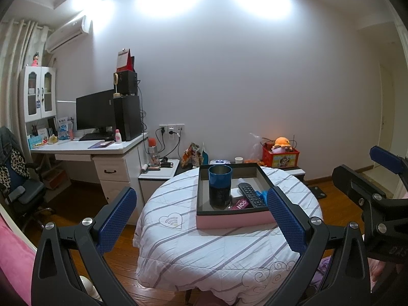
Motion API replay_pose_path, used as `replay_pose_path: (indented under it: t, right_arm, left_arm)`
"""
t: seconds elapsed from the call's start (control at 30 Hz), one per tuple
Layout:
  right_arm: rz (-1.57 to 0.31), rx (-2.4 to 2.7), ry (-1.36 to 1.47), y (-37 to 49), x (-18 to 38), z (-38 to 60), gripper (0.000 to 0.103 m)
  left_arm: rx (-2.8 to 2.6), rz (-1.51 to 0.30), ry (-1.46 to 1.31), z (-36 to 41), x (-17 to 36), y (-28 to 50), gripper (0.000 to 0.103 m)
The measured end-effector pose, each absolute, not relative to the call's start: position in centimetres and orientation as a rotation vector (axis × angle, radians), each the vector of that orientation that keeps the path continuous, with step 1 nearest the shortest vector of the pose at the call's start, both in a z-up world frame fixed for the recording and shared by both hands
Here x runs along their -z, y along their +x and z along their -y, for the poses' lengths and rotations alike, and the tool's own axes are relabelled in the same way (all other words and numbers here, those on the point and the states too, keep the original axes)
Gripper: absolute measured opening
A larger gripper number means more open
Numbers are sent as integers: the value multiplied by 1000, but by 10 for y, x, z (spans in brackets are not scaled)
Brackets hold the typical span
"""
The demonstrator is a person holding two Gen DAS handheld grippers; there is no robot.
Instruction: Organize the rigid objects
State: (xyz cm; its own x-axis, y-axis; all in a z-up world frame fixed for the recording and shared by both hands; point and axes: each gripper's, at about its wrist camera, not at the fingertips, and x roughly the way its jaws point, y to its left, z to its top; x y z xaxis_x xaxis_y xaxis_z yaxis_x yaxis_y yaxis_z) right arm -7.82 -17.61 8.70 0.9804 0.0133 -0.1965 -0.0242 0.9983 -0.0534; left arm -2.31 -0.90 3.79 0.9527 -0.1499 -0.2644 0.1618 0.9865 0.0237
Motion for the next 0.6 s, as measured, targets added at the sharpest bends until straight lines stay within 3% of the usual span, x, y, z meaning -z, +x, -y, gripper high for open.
replay_pose_path:
  t: [0.6]
  right_arm:
    - [-200,-18,-56,-78,-88,176,103]
  left_arm:
    - [158,-257,50,11,-36,-22,103]
